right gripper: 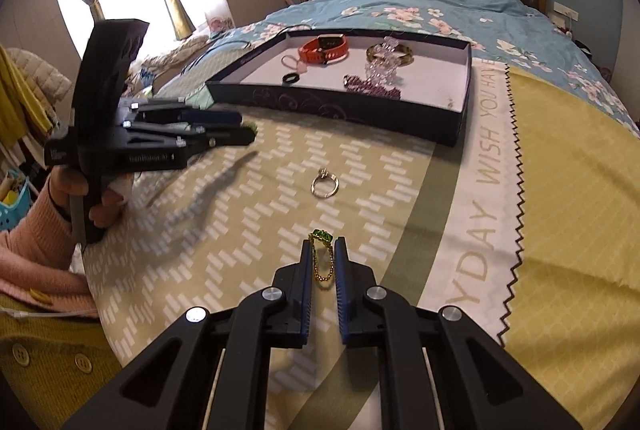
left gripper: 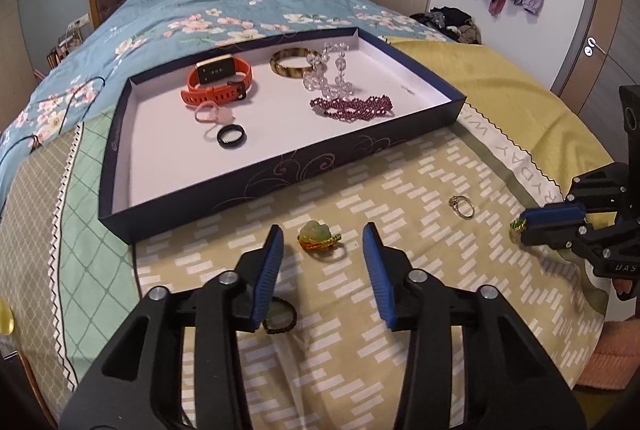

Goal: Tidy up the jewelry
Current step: 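Grasp the gold ring with the right tool while the left tool grasps the green ring, then carry the gold ring in the right tool while the left tool carries the green ring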

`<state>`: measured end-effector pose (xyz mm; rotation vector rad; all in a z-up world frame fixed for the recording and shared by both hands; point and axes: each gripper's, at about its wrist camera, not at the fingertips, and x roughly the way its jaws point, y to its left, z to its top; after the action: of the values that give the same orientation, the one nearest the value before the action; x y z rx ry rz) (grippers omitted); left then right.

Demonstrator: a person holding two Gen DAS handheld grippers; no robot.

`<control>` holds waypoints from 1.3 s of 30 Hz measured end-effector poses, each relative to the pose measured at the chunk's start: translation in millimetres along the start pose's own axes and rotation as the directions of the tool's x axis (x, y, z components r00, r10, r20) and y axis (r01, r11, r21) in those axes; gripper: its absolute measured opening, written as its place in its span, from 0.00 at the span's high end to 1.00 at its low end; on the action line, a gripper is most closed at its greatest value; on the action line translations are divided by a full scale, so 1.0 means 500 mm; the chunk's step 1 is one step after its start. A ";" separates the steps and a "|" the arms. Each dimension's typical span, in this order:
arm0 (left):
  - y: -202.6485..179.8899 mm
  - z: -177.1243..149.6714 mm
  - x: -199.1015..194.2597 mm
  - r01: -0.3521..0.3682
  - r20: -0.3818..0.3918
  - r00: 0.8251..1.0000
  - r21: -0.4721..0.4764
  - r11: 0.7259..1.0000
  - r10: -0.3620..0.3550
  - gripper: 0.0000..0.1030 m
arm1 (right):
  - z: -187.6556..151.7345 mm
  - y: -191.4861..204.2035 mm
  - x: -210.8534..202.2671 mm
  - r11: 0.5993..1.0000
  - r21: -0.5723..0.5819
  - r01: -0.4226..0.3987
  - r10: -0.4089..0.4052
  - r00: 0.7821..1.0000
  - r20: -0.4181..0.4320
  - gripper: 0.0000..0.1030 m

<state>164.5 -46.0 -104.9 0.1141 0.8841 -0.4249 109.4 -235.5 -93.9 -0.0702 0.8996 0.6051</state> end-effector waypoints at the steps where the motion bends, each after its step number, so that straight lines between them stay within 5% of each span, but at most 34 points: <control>1: 0.002 0.000 0.005 0.000 -0.007 1.000 -0.005 1.000 0.000 0.66 | 0.004 -0.002 0.000 1.000 0.008 -0.003 0.003 1.000 0.007 0.91; 8: 0.009 0.004 0.015 -0.004 -0.014 1.000 -0.029 1.000 0.004 0.80 | 0.035 -0.006 0.003 1.000 0.025 -0.014 0.013 0.998 0.055 0.91; 39: 0.004 0.030 -0.097 -0.013 0.156 0.988 -0.036 0.999 0.019 0.81 | 0.135 -0.005 0.009 0.999 0.031 -0.032 0.026 0.984 0.177 0.91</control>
<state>149.2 -32.9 -58.3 0.0545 0.7355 -0.3974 161.2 -215.0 -55.0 0.0271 0.7401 0.6128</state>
